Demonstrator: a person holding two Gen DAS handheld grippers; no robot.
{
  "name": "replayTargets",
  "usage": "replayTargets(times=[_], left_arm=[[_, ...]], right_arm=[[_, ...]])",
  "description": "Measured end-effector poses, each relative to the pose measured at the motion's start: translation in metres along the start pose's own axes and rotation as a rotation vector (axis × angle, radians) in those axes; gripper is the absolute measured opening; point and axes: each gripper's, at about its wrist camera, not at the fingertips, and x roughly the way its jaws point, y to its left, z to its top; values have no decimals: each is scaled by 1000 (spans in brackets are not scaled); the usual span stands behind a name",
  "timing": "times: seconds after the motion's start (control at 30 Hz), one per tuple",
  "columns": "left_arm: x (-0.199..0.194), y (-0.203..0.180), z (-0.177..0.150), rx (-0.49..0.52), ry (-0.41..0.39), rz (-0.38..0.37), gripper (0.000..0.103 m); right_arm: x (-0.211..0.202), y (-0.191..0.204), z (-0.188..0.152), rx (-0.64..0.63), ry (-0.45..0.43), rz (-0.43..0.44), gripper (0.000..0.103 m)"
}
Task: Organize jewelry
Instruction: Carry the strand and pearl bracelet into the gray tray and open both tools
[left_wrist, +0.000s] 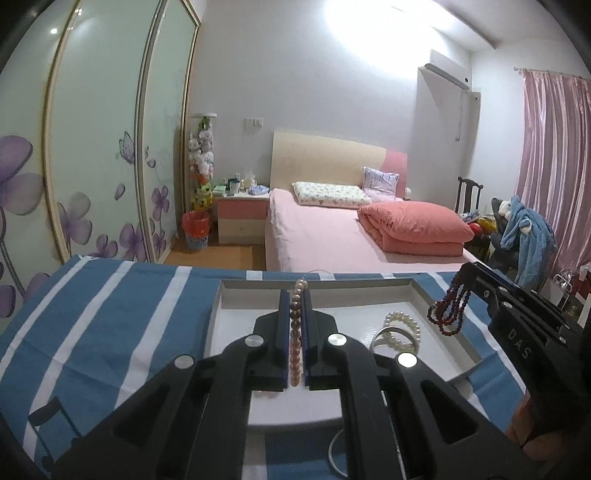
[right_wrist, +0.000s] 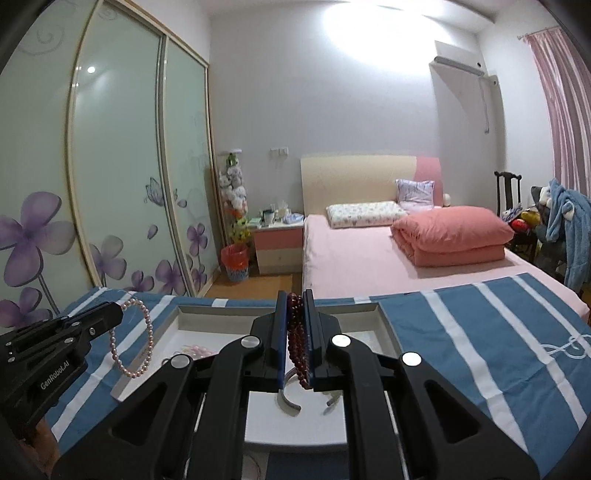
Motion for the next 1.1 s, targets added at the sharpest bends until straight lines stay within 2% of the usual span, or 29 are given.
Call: replayTargets(times=[0.57, 0.6, 0.67, 0.7, 1.1], left_arm=[[67, 3, -9, -19, 117, -23, 7], [67, 3, -10, -25, 122, -20, 8], [67, 7, -12, -34, 127, -13, 9], [67, 10, -11, -37, 126, -6, 9], [40, 23, -11, -64, 112, 23, 12]], right_arm=[[68, -6, -8, 45, 170, 17, 10], [67, -6, -8, 43, 175, 14, 12], [66, -7, -8, 43, 171, 10, 26], [63, -7, -8, 45, 167, 7, 37], [41, -9, -8, 46, 159, 15, 38]])
